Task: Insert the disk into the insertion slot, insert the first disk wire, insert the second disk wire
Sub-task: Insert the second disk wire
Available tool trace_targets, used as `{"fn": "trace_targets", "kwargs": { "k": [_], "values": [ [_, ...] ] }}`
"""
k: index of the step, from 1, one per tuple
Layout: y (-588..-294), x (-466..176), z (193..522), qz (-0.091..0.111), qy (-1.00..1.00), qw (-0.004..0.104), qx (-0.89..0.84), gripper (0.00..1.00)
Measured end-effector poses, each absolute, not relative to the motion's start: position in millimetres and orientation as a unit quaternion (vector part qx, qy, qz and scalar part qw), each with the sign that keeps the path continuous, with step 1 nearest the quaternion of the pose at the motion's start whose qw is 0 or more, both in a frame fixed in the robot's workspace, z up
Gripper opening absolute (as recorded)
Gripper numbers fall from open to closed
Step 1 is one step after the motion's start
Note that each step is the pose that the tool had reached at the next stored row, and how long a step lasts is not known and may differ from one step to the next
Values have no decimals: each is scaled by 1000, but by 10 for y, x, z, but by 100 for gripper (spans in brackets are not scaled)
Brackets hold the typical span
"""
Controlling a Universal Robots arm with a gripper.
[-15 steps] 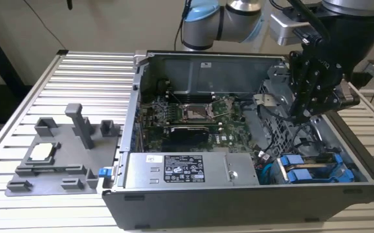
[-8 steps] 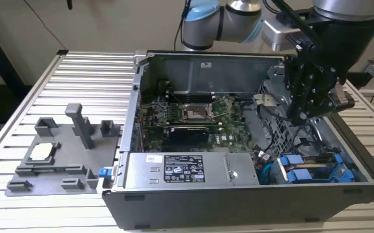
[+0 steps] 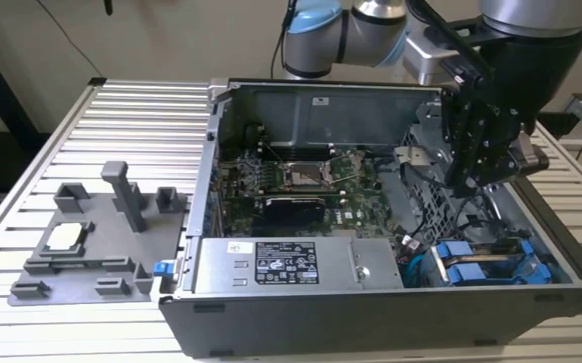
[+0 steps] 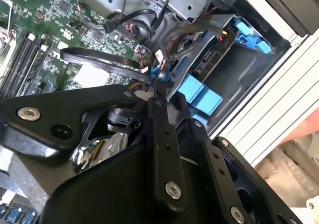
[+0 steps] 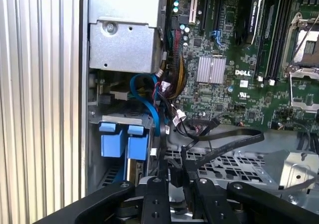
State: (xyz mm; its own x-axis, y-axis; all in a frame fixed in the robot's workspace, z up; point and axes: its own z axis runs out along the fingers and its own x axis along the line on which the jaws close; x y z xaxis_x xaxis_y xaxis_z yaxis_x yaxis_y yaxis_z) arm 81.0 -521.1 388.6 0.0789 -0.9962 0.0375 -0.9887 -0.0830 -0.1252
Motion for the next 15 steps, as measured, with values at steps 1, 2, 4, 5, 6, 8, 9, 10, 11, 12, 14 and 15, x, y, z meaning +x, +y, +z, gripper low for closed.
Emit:
{"fn": "trace_targets", "kwargs": {
  "k": [1,2,4,5,6,8,9,10,11,12,14,15],
  "values": [
    [-5211,805,3883,-57,677,33,-733,27],
    [-5211,800,3881,-57,678,33,-732,27],
    [-5212,795,3879,-57,679,33,-731,27],
    [-5212,791,3877,-57,681,33,-730,27],
    [-5211,788,3876,-57,681,33,-729,27],
    [-5211,785,3875,-57,682,33,-728,27],
    [-5211,784,3874,-57,683,33,-728,27],
    [-5211,784,3874,-57,683,33,-728,27],
    [-5211,783,3874,-57,683,33,-728,27],
    [-5211,783,3873,-57,683,33,-728,25],
    [-5211,783,3873,-57,683,33,-728,18],
    [-5211,783,3873,-57,683,33,-728,18]
  ]
}}
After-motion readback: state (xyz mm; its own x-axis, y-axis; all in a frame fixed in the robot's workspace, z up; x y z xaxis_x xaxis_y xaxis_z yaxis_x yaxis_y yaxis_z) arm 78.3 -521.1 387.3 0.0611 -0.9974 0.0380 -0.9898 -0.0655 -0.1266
